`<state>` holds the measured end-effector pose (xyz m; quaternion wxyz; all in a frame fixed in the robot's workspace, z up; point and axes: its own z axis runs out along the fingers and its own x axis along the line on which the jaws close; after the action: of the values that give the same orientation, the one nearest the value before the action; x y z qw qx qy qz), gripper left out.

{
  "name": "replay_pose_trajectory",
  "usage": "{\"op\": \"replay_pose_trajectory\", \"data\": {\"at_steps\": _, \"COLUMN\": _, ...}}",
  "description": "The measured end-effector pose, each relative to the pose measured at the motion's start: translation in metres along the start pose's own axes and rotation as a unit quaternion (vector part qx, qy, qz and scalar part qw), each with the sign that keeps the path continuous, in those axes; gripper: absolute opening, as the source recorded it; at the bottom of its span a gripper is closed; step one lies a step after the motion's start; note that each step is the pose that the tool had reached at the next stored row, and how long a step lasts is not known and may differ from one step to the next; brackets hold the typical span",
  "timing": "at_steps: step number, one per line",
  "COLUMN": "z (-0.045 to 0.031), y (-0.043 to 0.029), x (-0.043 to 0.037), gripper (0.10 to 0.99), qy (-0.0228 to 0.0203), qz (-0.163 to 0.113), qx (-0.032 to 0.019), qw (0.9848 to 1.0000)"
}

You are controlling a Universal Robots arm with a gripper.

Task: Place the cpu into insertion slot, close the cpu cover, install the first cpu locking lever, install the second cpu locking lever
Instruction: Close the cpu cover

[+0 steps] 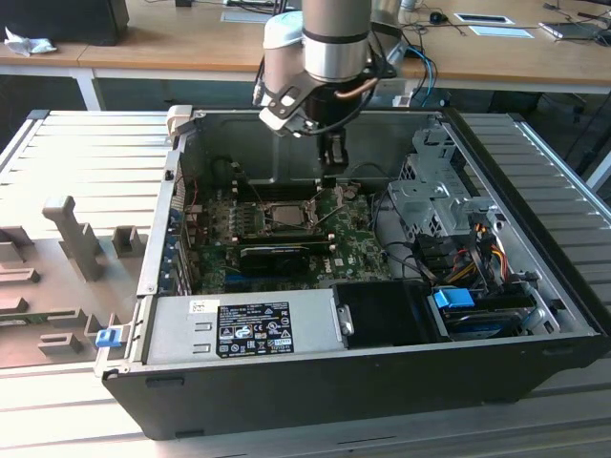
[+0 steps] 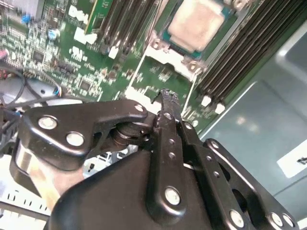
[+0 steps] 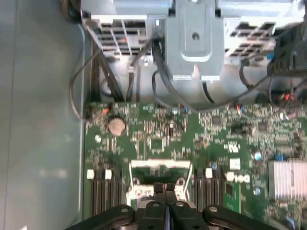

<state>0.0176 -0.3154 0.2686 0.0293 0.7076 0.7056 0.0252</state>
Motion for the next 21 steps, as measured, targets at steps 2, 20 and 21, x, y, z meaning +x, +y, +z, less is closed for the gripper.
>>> {"op": "replay_pose_trajectory", "data": {"at_steps": 2, "z": 0.0033, "y": 0.0091, "x": 0.0001, "gripper": 0.106, "qy": 0.0013, "qz": 0.000, "qx": 0.0004, "qw": 1.0000}}
{"op": "replay_pose_trajectory", "data": {"at_steps": 20, "z": 0.0227, "y": 0.0311, "x": 0.0068, "gripper": 0.106, "qy": 0.0015, "qz": -0.003, "qx": 0.0055, "qw": 1.0000}}
{"op": "replay_pose_trajectory", "data": {"at_steps": 21, "z": 0.0227, "y": 0.0299, "x": 0.0068, "gripper": 0.106, "qy": 0.0015, "qz": -0.003, "qx": 0.0055, "qw": 1.0000}}
